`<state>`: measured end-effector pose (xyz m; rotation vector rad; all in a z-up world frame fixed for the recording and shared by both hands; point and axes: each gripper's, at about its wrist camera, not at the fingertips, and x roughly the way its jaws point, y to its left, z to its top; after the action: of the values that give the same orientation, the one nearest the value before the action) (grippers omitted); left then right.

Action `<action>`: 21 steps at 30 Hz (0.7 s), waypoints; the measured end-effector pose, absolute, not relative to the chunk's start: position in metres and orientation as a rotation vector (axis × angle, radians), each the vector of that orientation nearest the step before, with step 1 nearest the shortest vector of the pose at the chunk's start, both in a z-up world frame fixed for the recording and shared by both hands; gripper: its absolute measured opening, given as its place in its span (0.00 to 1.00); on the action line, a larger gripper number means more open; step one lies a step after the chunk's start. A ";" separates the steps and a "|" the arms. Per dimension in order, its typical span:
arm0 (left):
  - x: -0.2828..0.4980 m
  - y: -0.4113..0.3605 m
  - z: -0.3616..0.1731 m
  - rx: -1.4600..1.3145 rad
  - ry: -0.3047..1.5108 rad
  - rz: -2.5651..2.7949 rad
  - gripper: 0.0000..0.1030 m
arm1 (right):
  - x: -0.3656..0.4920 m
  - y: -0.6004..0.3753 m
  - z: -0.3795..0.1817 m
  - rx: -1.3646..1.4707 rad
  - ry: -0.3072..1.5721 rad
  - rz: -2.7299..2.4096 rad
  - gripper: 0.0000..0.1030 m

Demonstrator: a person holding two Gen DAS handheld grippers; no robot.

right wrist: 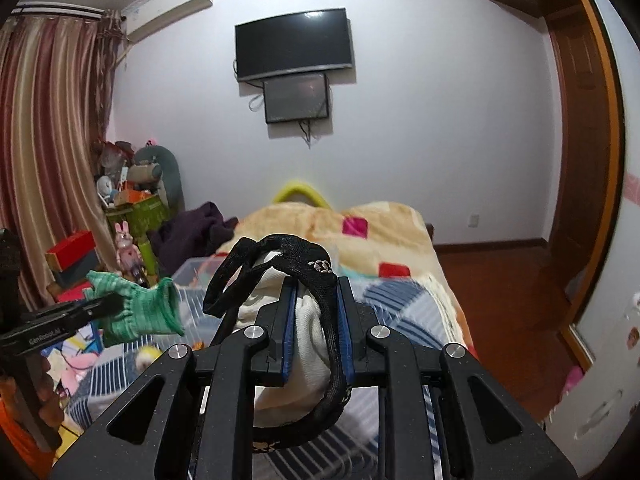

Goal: Organize soft objects
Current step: 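Carry glove and white bag into the clear box and open both grippers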

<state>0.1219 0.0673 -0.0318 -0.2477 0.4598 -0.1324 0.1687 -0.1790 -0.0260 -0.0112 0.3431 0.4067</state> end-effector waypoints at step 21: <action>0.226 0.067 -0.061 -0.137 0.619 -0.076 0.21 | 0.255 -0.117 -0.069 -0.166 0.531 0.388 0.16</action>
<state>0.2264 0.0667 -0.0606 -0.1369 0.6192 -0.0761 0.2551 -0.1171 -0.0692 -0.1659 0.5311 0.3883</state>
